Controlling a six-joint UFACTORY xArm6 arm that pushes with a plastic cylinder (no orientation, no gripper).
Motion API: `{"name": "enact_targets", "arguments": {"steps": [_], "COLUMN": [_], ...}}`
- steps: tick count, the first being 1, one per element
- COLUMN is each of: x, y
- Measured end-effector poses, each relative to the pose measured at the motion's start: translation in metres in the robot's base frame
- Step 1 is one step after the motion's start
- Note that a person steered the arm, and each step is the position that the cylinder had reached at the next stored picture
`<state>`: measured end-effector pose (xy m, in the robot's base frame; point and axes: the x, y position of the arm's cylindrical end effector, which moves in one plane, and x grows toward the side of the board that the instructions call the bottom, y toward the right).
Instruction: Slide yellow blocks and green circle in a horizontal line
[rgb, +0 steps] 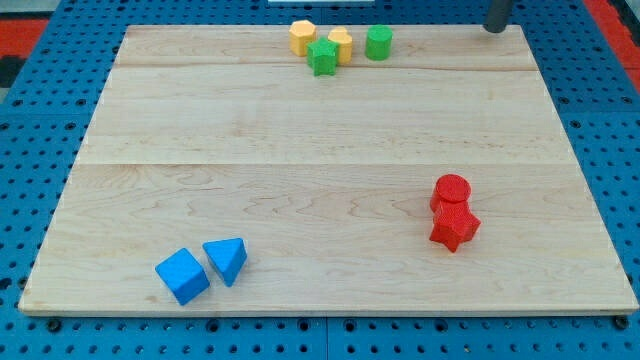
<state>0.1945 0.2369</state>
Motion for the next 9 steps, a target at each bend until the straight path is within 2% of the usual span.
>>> {"name": "enact_targets", "arguments": {"steps": [1,2,4,7,9], "x": [0.000,0.000,-0.002,-0.001,-0.002], "y": [-0.014,-0.058,-0.196,-0.262,-0.276]}}
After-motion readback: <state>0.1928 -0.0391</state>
